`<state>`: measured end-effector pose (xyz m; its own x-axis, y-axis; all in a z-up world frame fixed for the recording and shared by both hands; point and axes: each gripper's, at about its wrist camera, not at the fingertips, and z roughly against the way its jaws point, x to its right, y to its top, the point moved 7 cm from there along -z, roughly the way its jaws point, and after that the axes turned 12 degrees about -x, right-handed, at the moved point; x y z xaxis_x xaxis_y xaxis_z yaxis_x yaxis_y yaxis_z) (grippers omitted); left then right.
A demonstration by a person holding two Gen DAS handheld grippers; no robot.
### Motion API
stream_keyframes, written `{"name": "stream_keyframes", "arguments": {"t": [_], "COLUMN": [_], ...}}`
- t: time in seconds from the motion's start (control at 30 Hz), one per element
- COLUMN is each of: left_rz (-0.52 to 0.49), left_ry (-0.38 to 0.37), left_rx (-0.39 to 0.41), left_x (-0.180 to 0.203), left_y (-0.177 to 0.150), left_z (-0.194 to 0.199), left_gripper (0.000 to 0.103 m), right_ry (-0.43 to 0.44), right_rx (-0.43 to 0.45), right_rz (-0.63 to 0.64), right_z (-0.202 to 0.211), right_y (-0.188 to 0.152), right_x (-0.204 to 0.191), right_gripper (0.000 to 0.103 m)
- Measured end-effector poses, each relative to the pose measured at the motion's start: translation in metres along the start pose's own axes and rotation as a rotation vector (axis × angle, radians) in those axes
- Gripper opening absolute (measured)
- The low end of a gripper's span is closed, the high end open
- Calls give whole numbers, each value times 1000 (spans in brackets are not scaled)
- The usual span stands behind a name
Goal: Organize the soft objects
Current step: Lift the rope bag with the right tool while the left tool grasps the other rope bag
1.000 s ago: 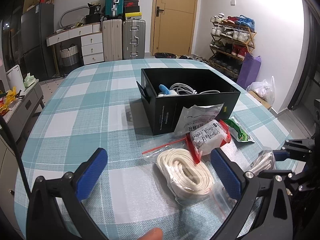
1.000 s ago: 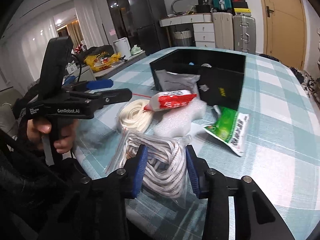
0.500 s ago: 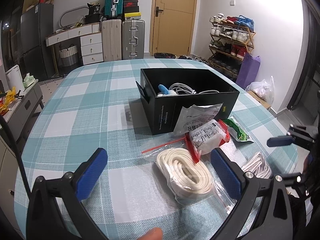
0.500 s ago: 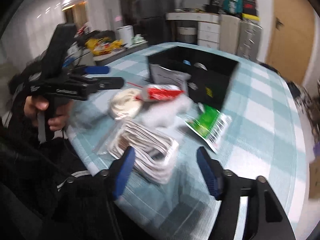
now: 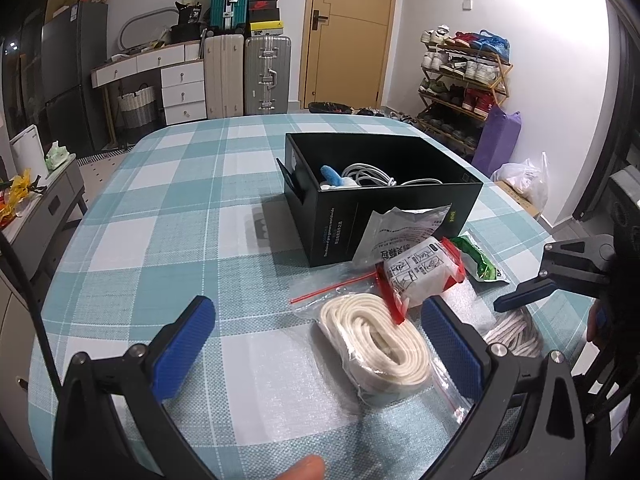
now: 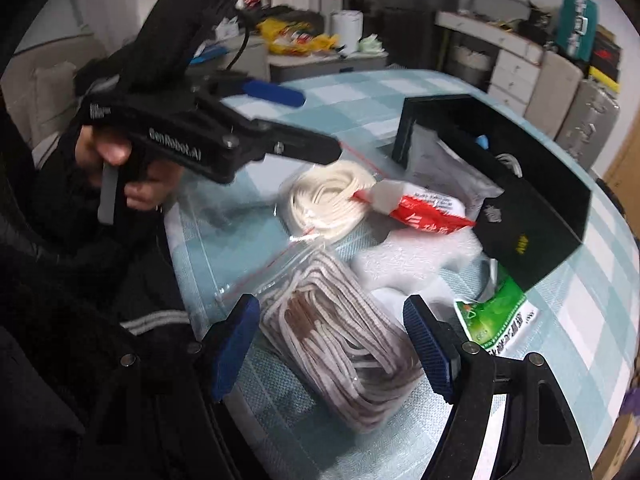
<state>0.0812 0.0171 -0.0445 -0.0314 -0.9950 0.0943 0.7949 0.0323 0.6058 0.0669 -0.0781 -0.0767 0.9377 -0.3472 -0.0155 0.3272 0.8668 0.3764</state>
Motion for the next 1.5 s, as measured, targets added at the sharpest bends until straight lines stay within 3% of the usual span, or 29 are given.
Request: {"name": "stream_keyframes", "arguments": {"t": [0.27, 0.37, 0.6, 0.77, 1.1, 1.5], "left_rz": [-5, -6, -8, -7, -42, -78], "left_ry": [-9, -10, -13, -12, 4, 36], "left_rx": [-5, -8, -13, -18, -66, -129], "left_x": [0, 0, 2, 3, 15, 31], "left_y": [1, 2, 2, 1, -5, -10], "left_z": [-2, -3, -4, -4, -18, -34], "left_gripper": [103, 103, 103, 103, 103, 102], "right_ry": [53, 42, 74, 80, -82, -194], "right_rx": [-49, -31, 46, 134, 352, 410], "right_rz": [-20, -56, -83, -135, -391, -555], "right_z": [-3, -3, 8, 32, 74, 82], "right_y": [-25, -31, -41, -46, -51, -36], "right_x": [-4, -4, -14, -15, 21, 46], "right_gripper": [75, 61, 39, 38, 38, 38]}}
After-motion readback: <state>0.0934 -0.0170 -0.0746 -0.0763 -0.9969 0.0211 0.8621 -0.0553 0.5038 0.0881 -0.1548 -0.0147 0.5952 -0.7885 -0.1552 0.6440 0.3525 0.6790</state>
